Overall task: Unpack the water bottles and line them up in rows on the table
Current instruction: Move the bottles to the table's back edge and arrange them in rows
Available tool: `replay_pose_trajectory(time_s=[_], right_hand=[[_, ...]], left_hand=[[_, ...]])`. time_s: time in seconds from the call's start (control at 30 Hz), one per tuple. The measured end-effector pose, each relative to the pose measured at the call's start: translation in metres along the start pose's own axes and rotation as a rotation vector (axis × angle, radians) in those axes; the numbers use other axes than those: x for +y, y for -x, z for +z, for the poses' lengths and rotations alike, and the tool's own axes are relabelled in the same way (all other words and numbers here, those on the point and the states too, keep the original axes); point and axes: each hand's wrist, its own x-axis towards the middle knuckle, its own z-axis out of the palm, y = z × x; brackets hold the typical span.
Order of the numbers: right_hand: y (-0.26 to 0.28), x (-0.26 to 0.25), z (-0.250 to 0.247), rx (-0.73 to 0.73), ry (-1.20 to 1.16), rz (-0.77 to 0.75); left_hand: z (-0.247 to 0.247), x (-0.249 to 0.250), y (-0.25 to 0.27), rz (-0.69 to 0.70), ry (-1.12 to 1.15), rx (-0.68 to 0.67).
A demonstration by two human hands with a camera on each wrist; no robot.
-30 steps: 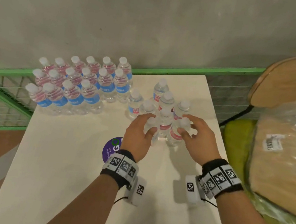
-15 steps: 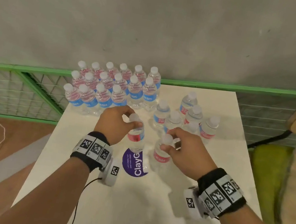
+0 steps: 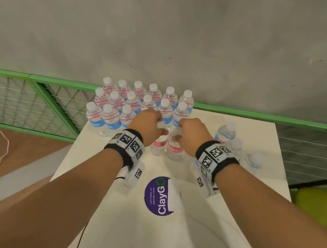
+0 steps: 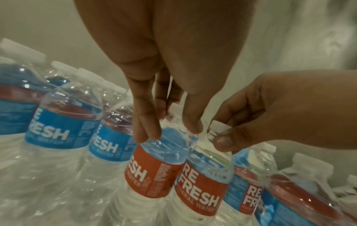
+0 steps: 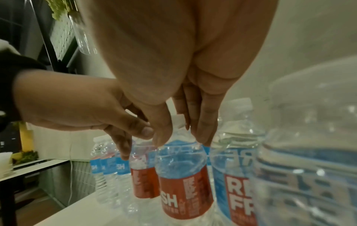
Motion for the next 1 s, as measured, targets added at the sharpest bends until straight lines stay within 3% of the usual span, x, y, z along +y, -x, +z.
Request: replay_pose_trajectory(time_s=[0.23, 0.43, 0.63, 1.0], right_hand=[[-0.019, 0.009, -0.013, 0.043, 0.034, 0.106], [-0.019, 0.007, -0.012, 0.032, 0.022, 0.128], [-0.018, 0.006, -0.012, 0.011, 0.009, 0.131], [-0.016, 0.001, -0.014, -0.007, 0.058, 0.128]], left_hand=[[-0.014, 0.009, -0.022, 0.151, -0.015, -0.068], [-0.013, 0.005, -0.026, 0.174, -0.049, -0.044], [-0.002, 0.005, -0.024, 0.069, 0.001, 0.044], [-0.016, 0.006, -0.036, 0.077, -0.118, -0.014]])
